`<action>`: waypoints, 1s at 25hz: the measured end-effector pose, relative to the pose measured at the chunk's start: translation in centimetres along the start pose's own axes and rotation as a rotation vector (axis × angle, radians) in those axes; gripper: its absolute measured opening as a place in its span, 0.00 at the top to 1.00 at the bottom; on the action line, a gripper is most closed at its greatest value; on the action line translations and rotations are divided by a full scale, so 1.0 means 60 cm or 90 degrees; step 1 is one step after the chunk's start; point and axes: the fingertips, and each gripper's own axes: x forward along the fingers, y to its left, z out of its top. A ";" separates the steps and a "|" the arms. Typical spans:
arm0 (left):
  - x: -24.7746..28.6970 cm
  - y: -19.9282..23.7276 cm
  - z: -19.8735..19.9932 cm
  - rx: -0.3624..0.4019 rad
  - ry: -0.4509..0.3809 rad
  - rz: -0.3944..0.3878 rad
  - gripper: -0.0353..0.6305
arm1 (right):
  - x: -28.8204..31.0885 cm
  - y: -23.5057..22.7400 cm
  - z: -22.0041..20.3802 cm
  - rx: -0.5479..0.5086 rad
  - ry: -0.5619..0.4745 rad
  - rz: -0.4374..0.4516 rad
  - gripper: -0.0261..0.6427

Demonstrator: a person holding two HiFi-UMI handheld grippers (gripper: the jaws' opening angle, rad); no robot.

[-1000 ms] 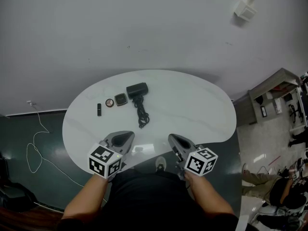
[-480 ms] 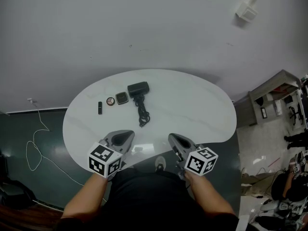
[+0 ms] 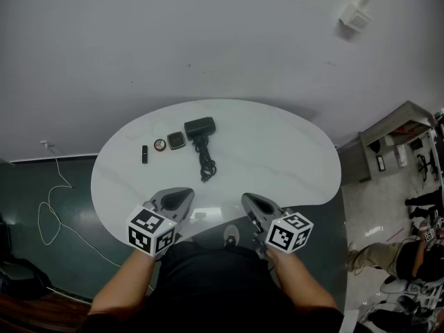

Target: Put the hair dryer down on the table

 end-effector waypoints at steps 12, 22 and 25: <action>0.001 0.001 0.001 -0.002 0.000 0.003 0.92 | 0.000 -0.004 0.004 0.000 -0.003 -0.003 0.94; 0.005 0.003 0.001 -0.004 -0.002 0.003 0.92 | 0.004 -0.006 0.001 -0.003 -0.002 -0.004 0.94; 0.006 0.005 0.001 -0.004 -0.003 0.003 0.92 | 0.006 -0.007 0.000 -0.003 -0.003 -0.004 0.94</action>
